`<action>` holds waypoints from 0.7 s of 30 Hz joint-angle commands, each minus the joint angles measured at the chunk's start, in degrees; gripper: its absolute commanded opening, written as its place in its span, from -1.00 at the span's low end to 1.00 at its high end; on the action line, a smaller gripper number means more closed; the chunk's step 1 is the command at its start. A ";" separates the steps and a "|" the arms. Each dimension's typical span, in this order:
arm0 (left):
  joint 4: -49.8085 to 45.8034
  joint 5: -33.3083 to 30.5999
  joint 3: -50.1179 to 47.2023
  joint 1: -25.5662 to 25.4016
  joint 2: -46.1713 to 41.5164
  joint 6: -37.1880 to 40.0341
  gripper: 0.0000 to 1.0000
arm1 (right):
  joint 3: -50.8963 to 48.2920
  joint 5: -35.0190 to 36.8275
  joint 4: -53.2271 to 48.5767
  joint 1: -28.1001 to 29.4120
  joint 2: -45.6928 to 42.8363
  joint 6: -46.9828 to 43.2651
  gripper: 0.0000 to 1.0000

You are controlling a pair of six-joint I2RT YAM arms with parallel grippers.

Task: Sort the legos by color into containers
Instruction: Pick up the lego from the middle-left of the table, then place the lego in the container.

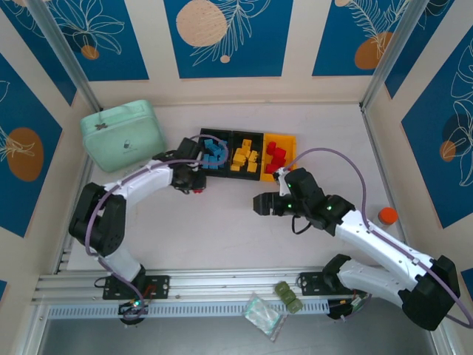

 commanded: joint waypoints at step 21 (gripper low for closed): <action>-12.91 0.39 52.77 -16.59 32.44 -3.60 -0.64 | -4.38 -0.18 -12.77 -18.30 -12.76 5.20 0.50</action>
